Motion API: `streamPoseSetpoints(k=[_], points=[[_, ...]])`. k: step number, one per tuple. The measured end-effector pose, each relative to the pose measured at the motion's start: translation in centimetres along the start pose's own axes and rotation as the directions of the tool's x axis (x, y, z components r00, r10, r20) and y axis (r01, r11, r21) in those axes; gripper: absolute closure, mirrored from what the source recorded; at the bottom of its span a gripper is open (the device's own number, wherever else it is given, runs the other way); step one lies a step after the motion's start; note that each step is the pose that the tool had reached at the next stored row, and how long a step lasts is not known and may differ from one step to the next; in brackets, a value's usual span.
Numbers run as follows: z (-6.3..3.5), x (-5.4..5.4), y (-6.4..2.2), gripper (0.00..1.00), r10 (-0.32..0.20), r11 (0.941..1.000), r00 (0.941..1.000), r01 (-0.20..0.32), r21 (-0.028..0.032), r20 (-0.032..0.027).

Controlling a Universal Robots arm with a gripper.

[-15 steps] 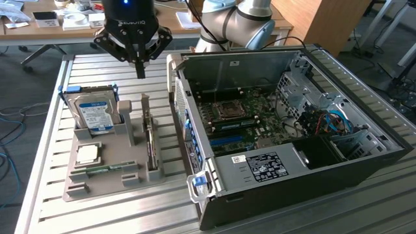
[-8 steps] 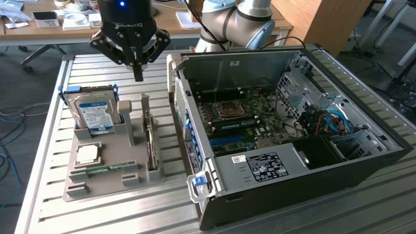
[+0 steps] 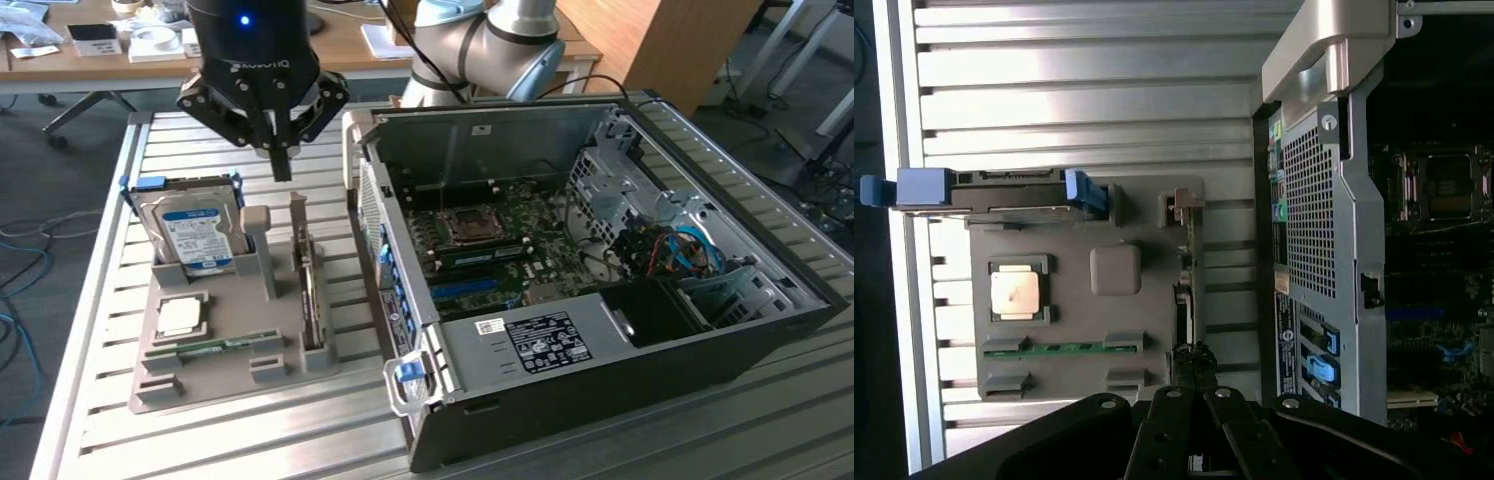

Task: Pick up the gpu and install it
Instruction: 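Reach for the gpu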

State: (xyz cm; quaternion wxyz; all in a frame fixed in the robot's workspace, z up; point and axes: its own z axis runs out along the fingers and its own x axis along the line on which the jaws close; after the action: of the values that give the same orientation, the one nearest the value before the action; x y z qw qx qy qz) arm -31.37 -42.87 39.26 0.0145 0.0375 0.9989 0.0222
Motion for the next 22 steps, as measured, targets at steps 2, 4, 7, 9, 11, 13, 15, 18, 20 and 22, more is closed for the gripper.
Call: streamPoseSetpoints(k=[2, 4, 7, 9, 11, 13, 15, 18, 20, 22], points=[[-0.02, 0.1, -0.41, 0.89, 0.0, 1.0, 1.0, 0.0, 0.0001, 0.0], [-0.04, 0.1, -0.86, 0.89, 0.0, 1.0, 1.0, 0.0, 0.0002, -0.0001], [-0.06, 0.0, -1.67, 0.89, 0.0, 1.0, 1.0, 0.0, 0.0001, 0.0], [-0.07, 0.0, -2.13, 0.89, 0.0, 1.0, 1.0, 0.0, 0.0001, -0.0001], [-0.06, 0.0, -2.34, 0.89, 0.0, 1.0, 1.0, 0.0, 0.0001, -0.0001], [-0.05, 0.0, -2.35, 0.89, 0.0, 1.0, 1.0, 0.0, 0.0001, 0.0], [0.03, 0.0, -2.38, 0.89, 0.0, 1.0, 1.0, 0.0, -0.0001, 0.0001], [0.21, 0.0, -2.45, 0.89, 0.0, 1.0, 1.0, 0.0, 0.0002, -0.0002], [0.22, 0.0, -2.47, 0.89, 0.0, 1.0, 1.0, 0.0, 0.0002, -0.0002], [0.23, 0.0, -2.6, 0.89, 0.0, 1.0, 1.0, 0.0, 0.0001, -0.0001]])
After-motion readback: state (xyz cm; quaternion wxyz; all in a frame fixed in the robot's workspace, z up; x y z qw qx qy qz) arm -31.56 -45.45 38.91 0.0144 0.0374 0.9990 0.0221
